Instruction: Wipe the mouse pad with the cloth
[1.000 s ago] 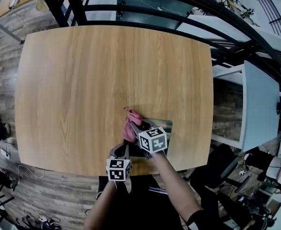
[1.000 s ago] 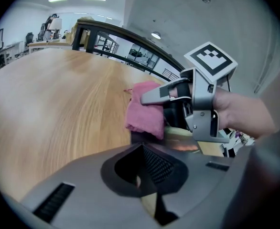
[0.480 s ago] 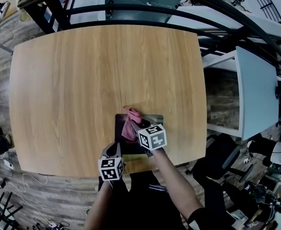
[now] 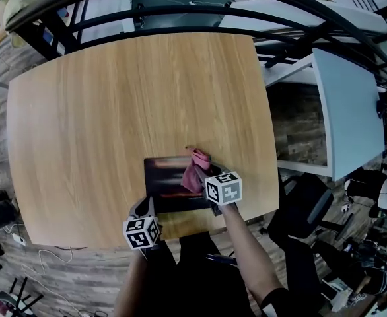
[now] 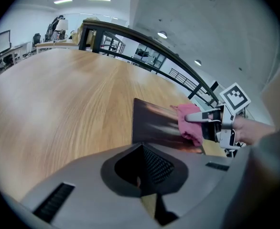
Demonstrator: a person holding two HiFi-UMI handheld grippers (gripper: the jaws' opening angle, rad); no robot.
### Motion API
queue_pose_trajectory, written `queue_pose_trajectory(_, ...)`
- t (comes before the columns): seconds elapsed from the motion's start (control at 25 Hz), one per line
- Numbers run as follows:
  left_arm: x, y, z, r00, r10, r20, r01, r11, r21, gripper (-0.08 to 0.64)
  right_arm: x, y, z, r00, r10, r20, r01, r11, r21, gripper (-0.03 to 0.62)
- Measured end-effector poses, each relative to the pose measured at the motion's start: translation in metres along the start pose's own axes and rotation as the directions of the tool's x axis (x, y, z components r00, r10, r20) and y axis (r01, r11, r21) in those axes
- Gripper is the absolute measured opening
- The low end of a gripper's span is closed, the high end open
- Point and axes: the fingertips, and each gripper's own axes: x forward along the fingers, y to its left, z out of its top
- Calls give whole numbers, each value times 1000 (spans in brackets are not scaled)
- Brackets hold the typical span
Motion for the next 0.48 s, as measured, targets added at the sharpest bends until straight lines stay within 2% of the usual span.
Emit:
queue_pose_trajectory(0.16, 0, 0, 0, 1000, 16, 3, -16, 1000, 7, 25, -15, -31, -4, 999, -42, 11, 42, 999, 17, 100)
queue_pose_trajectory(0.36, 1, -3, 2, 1000, 18, -5, -18, 1000, 23, 25, -40, -72, -10, 985, -175, -6, 175, 985, -12, 101)
queue_pose_trajectory(0.48, 1, -5, 1, 1000, 8, -21, -8, 999, 39, 25, -58, -79, -8, 979, -202, 24, 202, 979, -1, 101)
